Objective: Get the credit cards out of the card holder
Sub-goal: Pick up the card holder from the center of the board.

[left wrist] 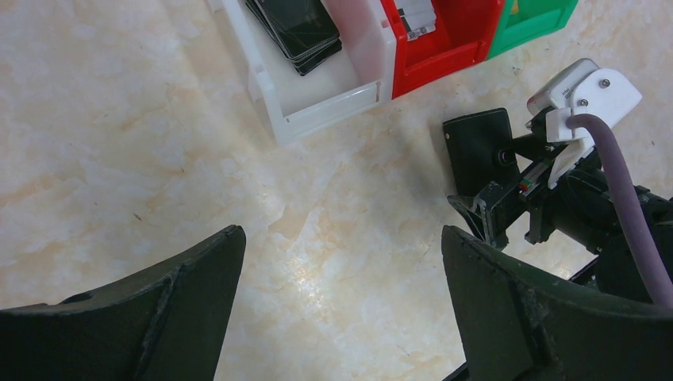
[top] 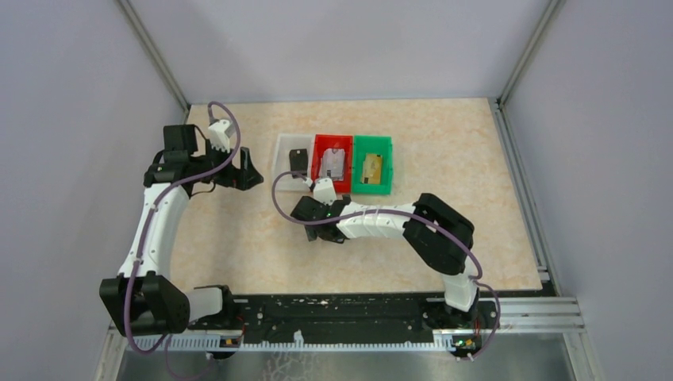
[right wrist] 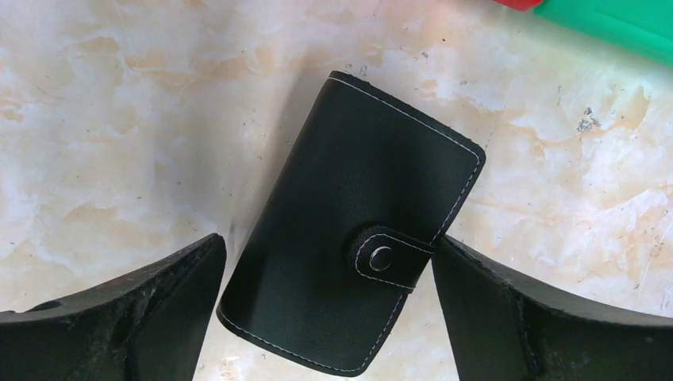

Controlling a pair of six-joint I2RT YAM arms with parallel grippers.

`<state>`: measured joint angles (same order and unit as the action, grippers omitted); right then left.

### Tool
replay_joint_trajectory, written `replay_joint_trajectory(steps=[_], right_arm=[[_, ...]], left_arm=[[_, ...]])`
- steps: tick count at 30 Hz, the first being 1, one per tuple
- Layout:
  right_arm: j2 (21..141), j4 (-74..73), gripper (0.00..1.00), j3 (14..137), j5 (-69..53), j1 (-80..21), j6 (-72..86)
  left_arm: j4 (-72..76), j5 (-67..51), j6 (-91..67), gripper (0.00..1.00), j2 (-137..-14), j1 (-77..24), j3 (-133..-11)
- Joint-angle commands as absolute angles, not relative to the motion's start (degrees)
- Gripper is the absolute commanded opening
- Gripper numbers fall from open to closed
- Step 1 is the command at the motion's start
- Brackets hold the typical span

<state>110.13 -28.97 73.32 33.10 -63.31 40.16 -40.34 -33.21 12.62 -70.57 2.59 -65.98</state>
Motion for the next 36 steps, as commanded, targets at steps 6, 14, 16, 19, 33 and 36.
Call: replay_joint_trajectory(steps=[6, 14, 16, 19, 33, 36], right_arm=[[107.59, -25.10, 0.85, 68.66, 31.89, -63.20, 44.67], [98.12, -18.78, 0.66, 63.62, 31.67, -63.20, 41.71], [94.22, -16.07, 0.65, 62.81, 30.67, -63.21, 39.60], [89.37, -11.82, 0.65, 61.46, 29.03, -63.23, 36.56], [83.11, -0.45, 0.68, 67.87, 21.53, -65.42, 27.34], [83.65, 1.81, 0.69, 69.66, 21.04, -66.36, 26.11]], left_arm=[[-38.98, -37.41, 12.83, 0.99, -68.92, 2.47, -63.81], [-36.48, -42.83, 11.28, 0.99, -67.72, 2.53, -59.70], [-36.08, -44.73, 10.17, 0.99, -67.72, 2.47, -58.92], [-33.39, -48.72, 6.19, 0.99, -67.47, 2.47, -56.93], [-14.16, -60.39, -24.65, 0.99, -62.80, -2.30, -48.87], [-12.48, -57.63, -27.47, 0.99, -62.01, -3.93, -48.12]])
